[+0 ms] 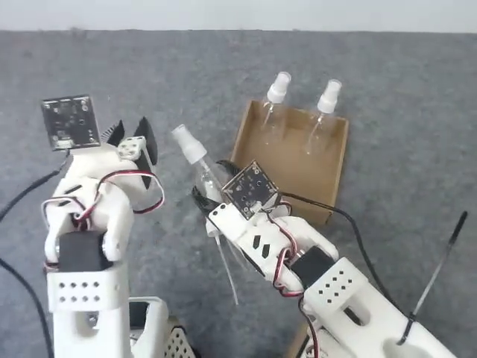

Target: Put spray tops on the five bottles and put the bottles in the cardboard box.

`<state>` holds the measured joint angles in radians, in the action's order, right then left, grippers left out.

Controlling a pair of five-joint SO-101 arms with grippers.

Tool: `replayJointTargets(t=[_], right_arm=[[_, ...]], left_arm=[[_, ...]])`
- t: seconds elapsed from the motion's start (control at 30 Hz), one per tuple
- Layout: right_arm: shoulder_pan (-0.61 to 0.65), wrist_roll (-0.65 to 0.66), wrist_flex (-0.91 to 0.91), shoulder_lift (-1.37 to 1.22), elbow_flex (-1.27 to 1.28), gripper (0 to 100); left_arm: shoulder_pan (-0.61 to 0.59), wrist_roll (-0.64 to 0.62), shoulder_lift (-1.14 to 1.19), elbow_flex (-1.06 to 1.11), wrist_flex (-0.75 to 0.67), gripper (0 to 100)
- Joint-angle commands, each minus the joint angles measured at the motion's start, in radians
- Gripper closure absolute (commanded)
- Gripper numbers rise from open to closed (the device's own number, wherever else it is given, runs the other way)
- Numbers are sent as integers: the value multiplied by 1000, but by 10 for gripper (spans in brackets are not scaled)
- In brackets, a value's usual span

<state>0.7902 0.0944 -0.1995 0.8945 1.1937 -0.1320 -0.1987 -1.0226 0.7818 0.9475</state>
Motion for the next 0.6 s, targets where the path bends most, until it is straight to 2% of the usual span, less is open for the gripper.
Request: replayJointTargets(t=[0.0,0.2,0.57], right_arm=[[27,-9,-15,10,-61,992],[39,-8,-22,10,-61,992],[42,-8,-22,10,-61,992]], left_arm=[[46,28,-9,-1,-32,882],[180,72,-11,5,18,882],[327,74,-9,-56,124,882]])
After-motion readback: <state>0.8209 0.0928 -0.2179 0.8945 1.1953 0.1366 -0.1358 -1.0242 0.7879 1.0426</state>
